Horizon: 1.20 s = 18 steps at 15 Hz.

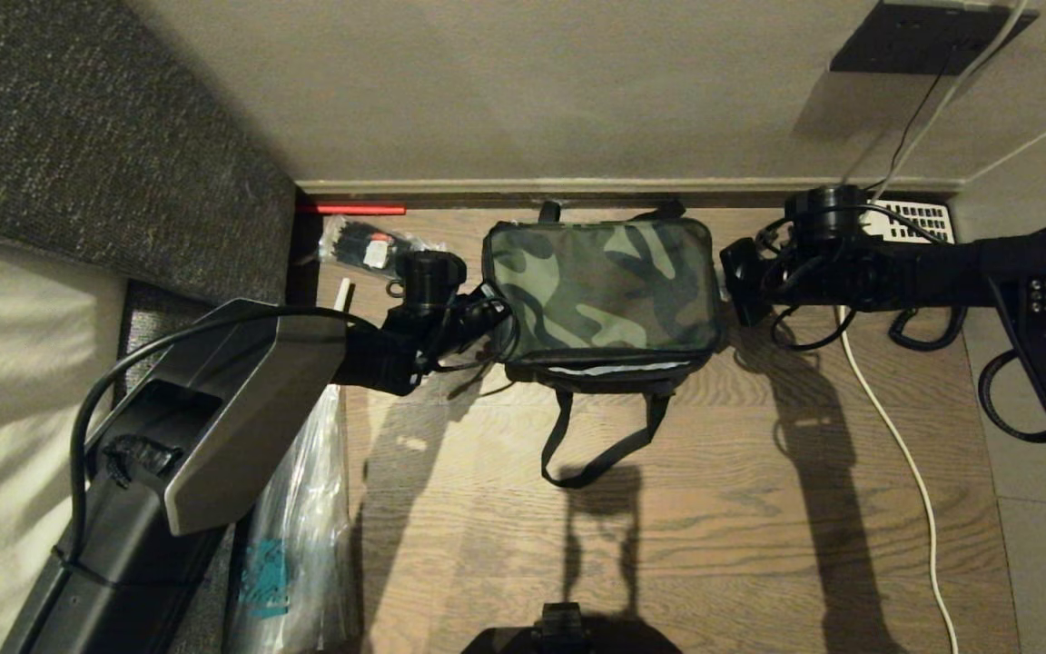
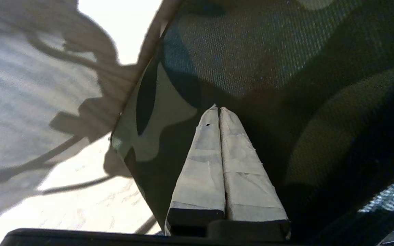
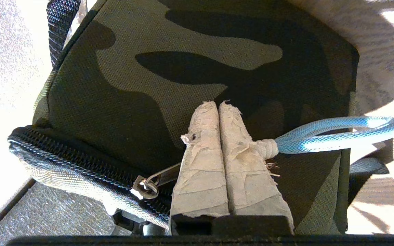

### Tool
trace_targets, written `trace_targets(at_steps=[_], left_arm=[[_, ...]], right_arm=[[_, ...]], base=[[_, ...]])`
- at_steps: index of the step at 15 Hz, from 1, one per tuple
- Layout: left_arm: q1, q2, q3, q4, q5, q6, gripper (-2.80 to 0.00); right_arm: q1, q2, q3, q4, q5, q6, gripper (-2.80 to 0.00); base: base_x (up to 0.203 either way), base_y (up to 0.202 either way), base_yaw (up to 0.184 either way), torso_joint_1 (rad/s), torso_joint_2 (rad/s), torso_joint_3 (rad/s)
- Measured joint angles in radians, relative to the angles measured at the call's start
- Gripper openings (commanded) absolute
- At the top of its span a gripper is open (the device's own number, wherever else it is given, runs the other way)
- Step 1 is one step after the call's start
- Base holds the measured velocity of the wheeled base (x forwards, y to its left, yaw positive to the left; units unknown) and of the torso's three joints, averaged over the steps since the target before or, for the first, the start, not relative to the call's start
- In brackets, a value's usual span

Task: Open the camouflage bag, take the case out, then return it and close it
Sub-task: Open the top of the storage box

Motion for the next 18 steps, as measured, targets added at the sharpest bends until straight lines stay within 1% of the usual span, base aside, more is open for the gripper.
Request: trace_targets(at_steps=[4, 6, 8, 11, 13, 16, 18], left_arm=[[-0.017, -0.060, 0.086, 0.004, 0.004, -0.022, -2.80], [-0.041, -0.088, 0.115, 0.014, 0.009, -0.038, -2.80], [-0.074, -0.116, 0.148, 0.021, 0.012, -0.055, -2.80], [-0.117, -0.164, 0.217, 0.010, 0.005, -0.047, -2.80], [-0.095, -0.197, 0.260, 0.026, 0.009, -0.044, -2.80], [-0.087, -0.257, 0.338, 0.032, 0.013, -0.042, -2.80], [-0.061, -0.295, 0.382, 0.037, 0.016, -0.025, -2.80]], right_arm=[[0.012, -0.031, 0.006, 0.068, -0.010, -0.022, -2.80], [0.016, -0.052, 0.015, 0.103, -0.010, -0.025, -2.80], [0.020, -0.076, 0.025, 0.156, -0.007, -0.047, -2.80], [0.020, -0.099, 0.039, 0.200, -0.003, -0.100, -2.80], [0.003, -0.104, 0.040, 0.204, -0.004, -0.160, -2.80], [-0.011, -0.125, 0.044, 0.257, -0.009, -0.205, -2.80], [-0.023, -0.133, 0.039, 0.267, -0.027, -0.262, -2.80]], base=[[0.000, 0.000, 0.000, 0.000, 0.00, 0.000], [0.000, 0.000, 0.000, 0.000, 0.00, 0.000], [0.000, 0.000, 0.000, 0.000, 0.00, 0.000], [0.000, 0.000, 0.000, 0.000, 0.00, 0.000], [0.000, 0.000, 0.000, 0.000, 0.00, 0.000], [0.000, 0.000, 0.000, 0.000, 0.00, 0.000], [0.000, 0.000, 0.000, 0.000, 0.00, 0.000]])
